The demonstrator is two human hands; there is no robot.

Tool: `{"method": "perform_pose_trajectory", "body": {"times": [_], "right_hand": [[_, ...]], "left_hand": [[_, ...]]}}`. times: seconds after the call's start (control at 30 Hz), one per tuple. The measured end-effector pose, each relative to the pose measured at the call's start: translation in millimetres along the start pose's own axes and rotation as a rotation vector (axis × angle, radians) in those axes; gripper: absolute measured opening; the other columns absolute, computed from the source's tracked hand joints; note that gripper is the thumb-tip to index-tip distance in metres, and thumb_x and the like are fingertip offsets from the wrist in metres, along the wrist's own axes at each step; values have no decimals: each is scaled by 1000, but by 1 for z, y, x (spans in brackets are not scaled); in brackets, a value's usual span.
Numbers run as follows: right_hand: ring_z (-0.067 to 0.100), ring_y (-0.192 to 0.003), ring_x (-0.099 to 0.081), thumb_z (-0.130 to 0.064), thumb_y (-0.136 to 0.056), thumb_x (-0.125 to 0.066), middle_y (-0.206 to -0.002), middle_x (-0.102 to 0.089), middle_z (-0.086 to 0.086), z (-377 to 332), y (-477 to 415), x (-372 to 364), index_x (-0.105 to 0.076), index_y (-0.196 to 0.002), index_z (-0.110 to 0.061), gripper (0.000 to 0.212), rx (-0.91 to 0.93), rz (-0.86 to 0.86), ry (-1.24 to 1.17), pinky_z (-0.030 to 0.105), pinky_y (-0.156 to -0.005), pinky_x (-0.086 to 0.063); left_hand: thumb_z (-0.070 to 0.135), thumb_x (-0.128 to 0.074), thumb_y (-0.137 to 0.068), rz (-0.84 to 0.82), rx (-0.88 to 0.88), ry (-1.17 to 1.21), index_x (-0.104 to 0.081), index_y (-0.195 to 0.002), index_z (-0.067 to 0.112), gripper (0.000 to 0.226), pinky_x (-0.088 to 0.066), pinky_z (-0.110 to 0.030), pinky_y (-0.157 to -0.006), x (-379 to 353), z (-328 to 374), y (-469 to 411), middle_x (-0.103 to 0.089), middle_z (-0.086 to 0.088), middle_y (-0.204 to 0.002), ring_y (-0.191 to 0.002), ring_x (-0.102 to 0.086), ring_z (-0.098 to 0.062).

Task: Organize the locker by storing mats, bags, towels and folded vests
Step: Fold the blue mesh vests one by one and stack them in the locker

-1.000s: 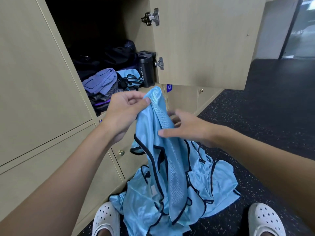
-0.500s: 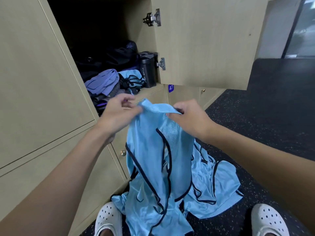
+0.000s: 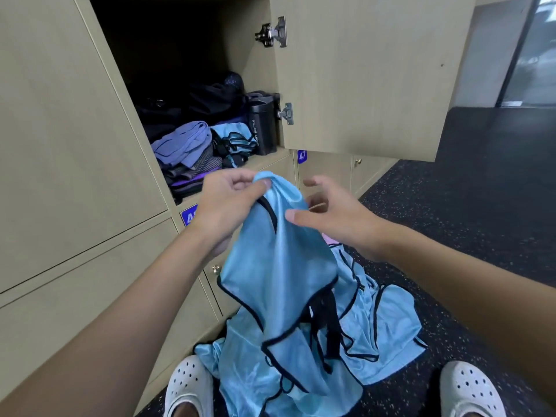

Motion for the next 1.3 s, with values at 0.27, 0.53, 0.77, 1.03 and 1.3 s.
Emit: {"method": "perform_pose_trajectory", "body": {"times": [0.27,0.53,0.77,1.03,1.3], "right_hand": [[6,-77,-41,-38,-72,-84,-88,-43,-7,-11,19,-21,-46,-95,-17,49,177,192,123,16,-65,-35],[9,-72,-55,-39,-78,-80,-77,-60,-7,-5,23,-52,-66,-77,-18,25,204,45,310,22,-68,-44],[5,-45,-34,-14,-96,-55,-56,-43,-6,-4,14,-36,-45,-73,-15,25,188,81,337,16,-43,-30],[0,-36,-36,-13,-99,-54,-57,-45,-2,-15,-3,-5,-54,-81,-11,18,172,184,172,13,-40,-27],[9,-58,-46,-18,-97,-58,-69,-57,0,-12,-1,12,-61,-85,-6,18,98,245,59,19,-58,-40]], "left_hand": [[15,-74,-84,293,-7,44,-72,-79,9,8,-54,-41,-69,21,11,-8,-70,-22,-80,-71,-59,-24],[12,-73,-85,335,-34,-43,-68,-77,13,10,-38,-21,-50,15,15,-2,-48,16,-42,-41,-40,-4],[9,-70,-87,294,15,-84,-71,-82,10,5,-53,-30,-63,32,3,-9,-71,-8,-72,-61,-61,-13],[26,-82,-78,-378,13,-332,-60,-122,27,49,-57,-21,-82,-9,-10,18,-66,0,-113,-101,-68,-10],[5,-73,-87,-261,27,-154,-67,-84,8,8,-58,-26,-65,-38,-20,25,-73,-5,-72,-66,-70,-12]]}}
Point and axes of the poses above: each hand's wrist, its own y-axis away from the middle knuckle, its own x-axis out of the back of the hand, z = x × y, the point moved 4 cm from there along -y, towards the middle knuckle
